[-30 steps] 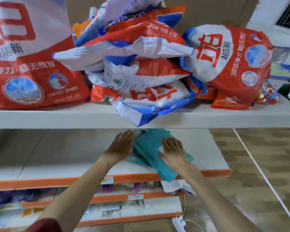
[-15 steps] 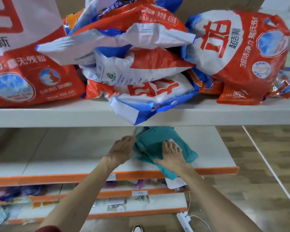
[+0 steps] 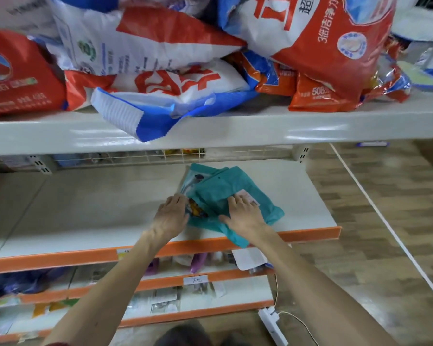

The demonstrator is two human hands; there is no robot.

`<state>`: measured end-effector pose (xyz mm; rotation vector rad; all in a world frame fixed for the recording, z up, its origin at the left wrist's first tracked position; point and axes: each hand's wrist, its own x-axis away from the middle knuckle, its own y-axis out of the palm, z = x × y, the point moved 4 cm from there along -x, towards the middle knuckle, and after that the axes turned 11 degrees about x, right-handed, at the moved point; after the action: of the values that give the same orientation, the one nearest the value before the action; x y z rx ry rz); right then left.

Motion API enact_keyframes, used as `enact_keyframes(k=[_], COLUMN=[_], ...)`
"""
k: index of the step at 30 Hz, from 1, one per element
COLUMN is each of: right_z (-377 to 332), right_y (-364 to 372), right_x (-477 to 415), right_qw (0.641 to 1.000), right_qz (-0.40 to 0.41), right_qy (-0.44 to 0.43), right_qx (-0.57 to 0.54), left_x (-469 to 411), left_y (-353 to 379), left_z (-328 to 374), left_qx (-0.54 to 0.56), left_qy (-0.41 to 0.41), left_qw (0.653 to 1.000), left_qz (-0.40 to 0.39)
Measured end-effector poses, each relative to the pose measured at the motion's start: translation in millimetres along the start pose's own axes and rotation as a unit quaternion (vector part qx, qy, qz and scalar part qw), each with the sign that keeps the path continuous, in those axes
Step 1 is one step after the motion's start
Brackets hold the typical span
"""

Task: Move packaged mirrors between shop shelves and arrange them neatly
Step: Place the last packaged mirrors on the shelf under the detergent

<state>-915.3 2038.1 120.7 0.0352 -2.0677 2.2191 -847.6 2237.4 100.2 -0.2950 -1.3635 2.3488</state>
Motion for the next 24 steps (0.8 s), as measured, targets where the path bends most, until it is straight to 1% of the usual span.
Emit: enact_keyframes(k=[3, 5, 7, 9, 10, 12, 14, 15, 16, 17, 18, 20, 21, 24], right_z=[-1, -4, -5, -1, 2, 10, 27, 41, 55, 70, 85, 110, 121, 146], right_y=[-3, -2, -1, 0, -9, -40, -73, -89, -106, -117, -128, -128, -121, -70], right_x=[3, 3, 5, 6, 6, 10, 10, 9, 10, 11, 12, 12, 11, 13], right_qw=[1.0, 0.997, 0.988, 0.987, 0.986, 0.983, 0.99, 0.994, 0.992, 0.982, 0.968, 0.937, 0.921, 0.867], right_qz=[0.002, -0.005, -0.046, -0.04, -0.025, 0.037, 0.092, 0.104, 0.111, 0.126, 0.16, 0.202, 0.199, 0.142], right_qy=[-0.004, -0.007, -0.008, -0.013, -0.012, -0.013, 0.002, 0.018, 0.053, 0.091, 0.117, 0.147, 0.166, 0.227], right_qx=[0.026, 0.079, 0.147, 0.157, 0.164, 0.18, 0.103, 0.041, -0.036, -0.107, -0.155, -0.244, -0.291, -0.419], left_x=[-1, -3, -6, -8, -8, -10, -11, -11, -10, -9, -8, -7, -8, -13], left_y=[2, 2, 2, 4, 5, 7, 10, 10, 8, 6, 6, 7, 8, 13], left_z=[13, 21, 27, 30, 31, 30, 32, 35, 41, 46, 51, 56, 57, 55], left_qx=[-0.014, -0.036, -0.017, 0.016, 0.022, 0.029, 0.048, 0.062, 0.078, 0.09, 0.102, 0.123, 0.138, 0.201], left_qy=[-0.037, -0.068, -0.1, -0.121, -0.126, -0.128, -0.135, -0.139, -0.143, -0.151, -0.159, -0.177, -0.19, -0.214], left_qw=[0.999, 0.996, 0.994, 0.992, 0.991, 0.991, 0.99, 0.988, 0.987, 0.984, 0.982, 0.976, 0.972, 0.956], left_qz=[0.036, 0.053, 0.046, 0.033, 0.03, 0.018, 0.007, 0.002, -0.001, -0.003, -0.001, 0.005, 0.011, 0.031])
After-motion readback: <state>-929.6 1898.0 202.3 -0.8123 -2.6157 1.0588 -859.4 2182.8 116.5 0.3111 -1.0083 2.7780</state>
